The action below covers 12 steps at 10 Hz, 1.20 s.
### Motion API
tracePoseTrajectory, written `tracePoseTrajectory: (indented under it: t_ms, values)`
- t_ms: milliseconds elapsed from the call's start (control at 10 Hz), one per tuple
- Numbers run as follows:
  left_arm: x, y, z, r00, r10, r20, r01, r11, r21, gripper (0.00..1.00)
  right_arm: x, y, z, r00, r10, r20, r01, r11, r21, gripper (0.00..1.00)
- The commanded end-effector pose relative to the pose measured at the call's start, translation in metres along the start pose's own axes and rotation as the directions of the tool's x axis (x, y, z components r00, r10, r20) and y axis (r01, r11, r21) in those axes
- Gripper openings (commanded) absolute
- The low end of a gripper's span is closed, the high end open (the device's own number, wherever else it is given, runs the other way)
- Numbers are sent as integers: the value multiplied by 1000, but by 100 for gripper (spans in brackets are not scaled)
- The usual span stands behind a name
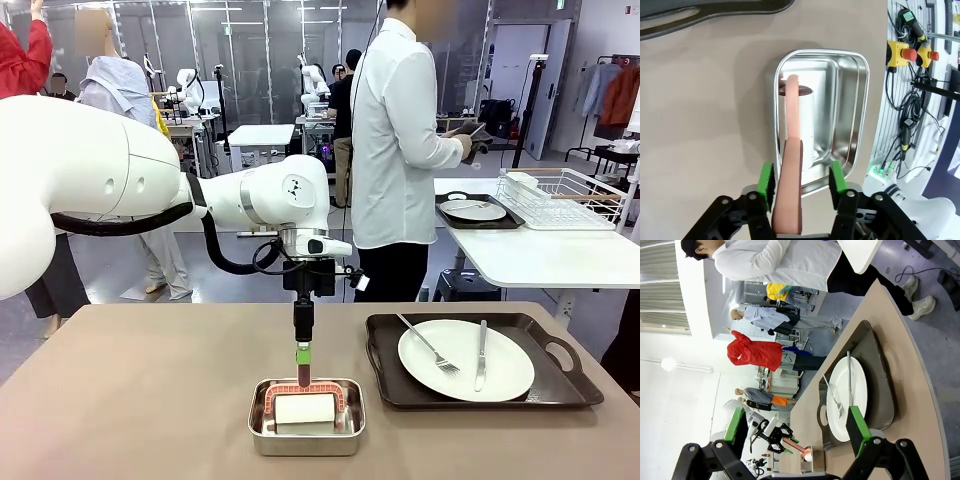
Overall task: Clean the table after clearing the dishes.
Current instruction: When the left (or right) Handle tray is removed, use the left hand (or right hand) to clean the left (or right) side of the table with the Lint Roller.
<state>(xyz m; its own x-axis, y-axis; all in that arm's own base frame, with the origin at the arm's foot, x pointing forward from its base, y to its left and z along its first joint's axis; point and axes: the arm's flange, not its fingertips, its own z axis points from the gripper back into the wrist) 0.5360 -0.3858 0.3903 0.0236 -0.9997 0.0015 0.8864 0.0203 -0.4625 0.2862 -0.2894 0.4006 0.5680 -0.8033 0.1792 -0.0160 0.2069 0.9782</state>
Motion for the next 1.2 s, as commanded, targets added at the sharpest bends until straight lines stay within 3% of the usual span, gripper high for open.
tracePoseTrajectory:
  t_ms: [0,400,500,600,700,800,900,1000,1100]
  values:
    - [-2,-5,-1,1000,24,8,-24,999,-32,38,0,3,1,1000,-3,10,3,1000,13,100]
    - [-5,-8,4,999,24,25,-23,999,-31,0,0,3,1,1000,-3,10,3,1000,13,100]
    - [-11,-17,17,997,35,63,-34,999,-11,0,0,3,1,1000,-3,10,3,1000,13,100]
    - [-23,-32,32,988,144,61,-145,989,15,0,0,3,1,1000,-3,10,3,1000,13,100]
    - [-43,-55,57,968,217,130,-227,971,73,0,0,3,1,1000,-3,10,3,1000,13,100]
    - [-77,-78,79,925,312,218,-342,932,117,0,0,3,1,1000,-3,10,3,1000,13,100]
    - [-125,-99,89,846,407,344,-473,871,131,0,0,3,1,1000,-3,10,3,1000,13,100]
    - [-171,-113,88,731,478,488,-584,808,83,0,0,3,1,1000,-3,10,3,1000,13,100]
    - [-215,-122,75,589,545,596,-693,721,25,0,0,3,1,1000,-3,10,3,1000,13,100]
